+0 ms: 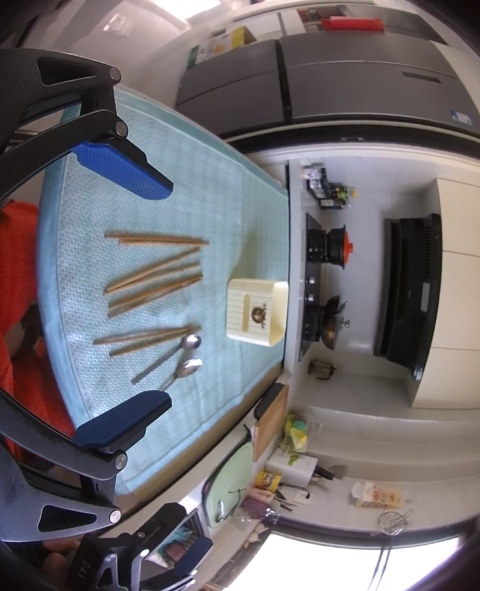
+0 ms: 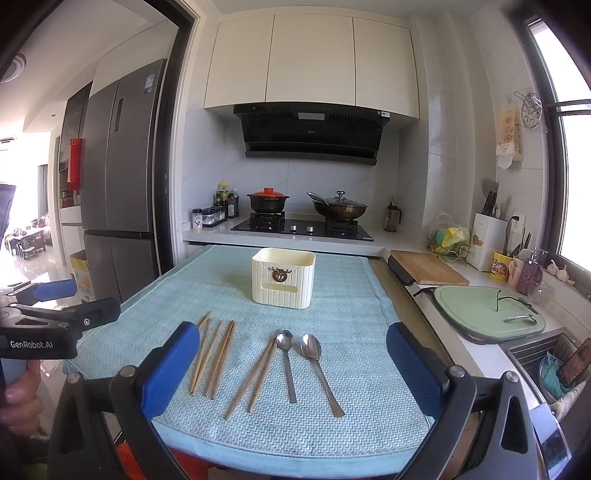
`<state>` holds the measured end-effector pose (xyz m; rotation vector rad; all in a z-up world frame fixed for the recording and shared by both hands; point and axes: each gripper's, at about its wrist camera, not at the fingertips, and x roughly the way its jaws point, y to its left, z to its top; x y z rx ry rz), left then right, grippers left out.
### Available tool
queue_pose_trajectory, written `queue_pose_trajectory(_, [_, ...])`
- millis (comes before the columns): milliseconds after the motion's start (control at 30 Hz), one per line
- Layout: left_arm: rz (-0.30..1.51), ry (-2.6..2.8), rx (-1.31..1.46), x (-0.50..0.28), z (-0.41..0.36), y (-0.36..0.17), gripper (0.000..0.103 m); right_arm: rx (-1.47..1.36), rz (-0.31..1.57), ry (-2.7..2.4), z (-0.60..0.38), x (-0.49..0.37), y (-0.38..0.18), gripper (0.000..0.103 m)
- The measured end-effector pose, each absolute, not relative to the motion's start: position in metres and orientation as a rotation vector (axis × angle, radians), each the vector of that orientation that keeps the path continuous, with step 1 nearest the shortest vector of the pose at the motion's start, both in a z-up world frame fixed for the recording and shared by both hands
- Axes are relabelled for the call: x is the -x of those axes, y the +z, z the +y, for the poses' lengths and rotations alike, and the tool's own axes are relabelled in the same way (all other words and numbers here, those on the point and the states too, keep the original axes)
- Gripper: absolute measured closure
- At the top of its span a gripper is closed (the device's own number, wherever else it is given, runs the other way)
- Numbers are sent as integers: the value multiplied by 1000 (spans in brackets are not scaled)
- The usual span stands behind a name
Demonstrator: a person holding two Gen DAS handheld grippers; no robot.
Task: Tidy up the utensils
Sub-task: 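Move the left tool toward the chopsticks while the right tool approaches the spoons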
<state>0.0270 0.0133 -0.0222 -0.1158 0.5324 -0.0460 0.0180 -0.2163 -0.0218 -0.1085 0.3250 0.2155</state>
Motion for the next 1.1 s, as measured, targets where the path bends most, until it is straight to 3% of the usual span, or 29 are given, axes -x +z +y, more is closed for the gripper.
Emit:
queue_pose_trajectory(400, [645, 55, 160, -82, 48, -56, 0, 87, 454, 236, -217, -61, -41, 0])
queue_pose_trajectory(767, [806, 116, 107, -162, 80, -122, 0, 91, 649, 206, -238, -151, -101, 0])
queue_pose_trajectory(1100, [958, 105, 81, -222, 98, -181, 0, 78, 743, 200, -245, -179, -128, 0])
